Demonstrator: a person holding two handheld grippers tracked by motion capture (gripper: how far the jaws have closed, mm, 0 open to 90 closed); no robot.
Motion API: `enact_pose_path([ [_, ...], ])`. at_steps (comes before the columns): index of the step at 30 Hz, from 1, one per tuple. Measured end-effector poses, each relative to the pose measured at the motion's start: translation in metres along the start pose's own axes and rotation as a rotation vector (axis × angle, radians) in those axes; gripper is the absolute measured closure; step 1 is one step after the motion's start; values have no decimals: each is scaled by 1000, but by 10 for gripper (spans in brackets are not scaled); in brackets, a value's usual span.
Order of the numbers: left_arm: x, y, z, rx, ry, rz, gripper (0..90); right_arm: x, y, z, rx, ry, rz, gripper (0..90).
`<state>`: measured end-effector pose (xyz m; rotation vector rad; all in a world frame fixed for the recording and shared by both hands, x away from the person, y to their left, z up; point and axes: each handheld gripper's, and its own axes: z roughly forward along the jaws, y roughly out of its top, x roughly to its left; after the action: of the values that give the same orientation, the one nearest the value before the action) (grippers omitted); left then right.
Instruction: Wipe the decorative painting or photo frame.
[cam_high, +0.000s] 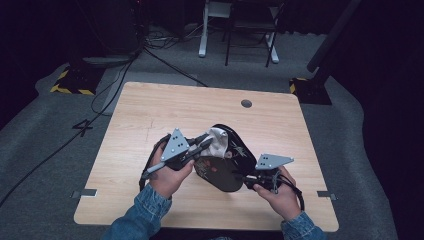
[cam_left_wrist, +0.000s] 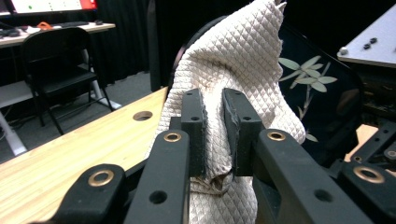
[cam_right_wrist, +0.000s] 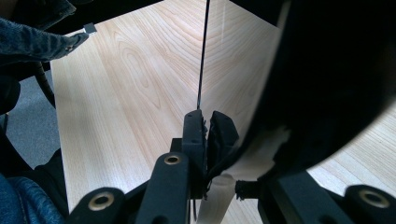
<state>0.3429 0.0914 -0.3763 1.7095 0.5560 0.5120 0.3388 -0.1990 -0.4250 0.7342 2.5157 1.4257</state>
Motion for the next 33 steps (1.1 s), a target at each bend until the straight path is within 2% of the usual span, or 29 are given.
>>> enact_pose_path([
  [6, -10, 0, 6, 6, -45, 4, 794, 0, 0, 0, -1, 0, 2, 788],
  [11, -23, -1, 13, 21, -91, 27, 793, 0, 0, 0, -1, -1, 3, 788],
  [15, -23, -1, 13, 21, -94, 26, 793, 0, 0, 0, -4, -1, 4, 788],
  [20, -19, -2, 12, 23, -76, 30, 793, 0, 0, 1, -6, -1, 3, 787],
  [22, -15, -3, 10, 21, -57, 29, 793, 0, 0, 1, -6, -1, 3, 787],
  [33, 7, -9, -2, 23, 20, -9, 793, 0, 0, 1, -5, 1, 1, 787],
])
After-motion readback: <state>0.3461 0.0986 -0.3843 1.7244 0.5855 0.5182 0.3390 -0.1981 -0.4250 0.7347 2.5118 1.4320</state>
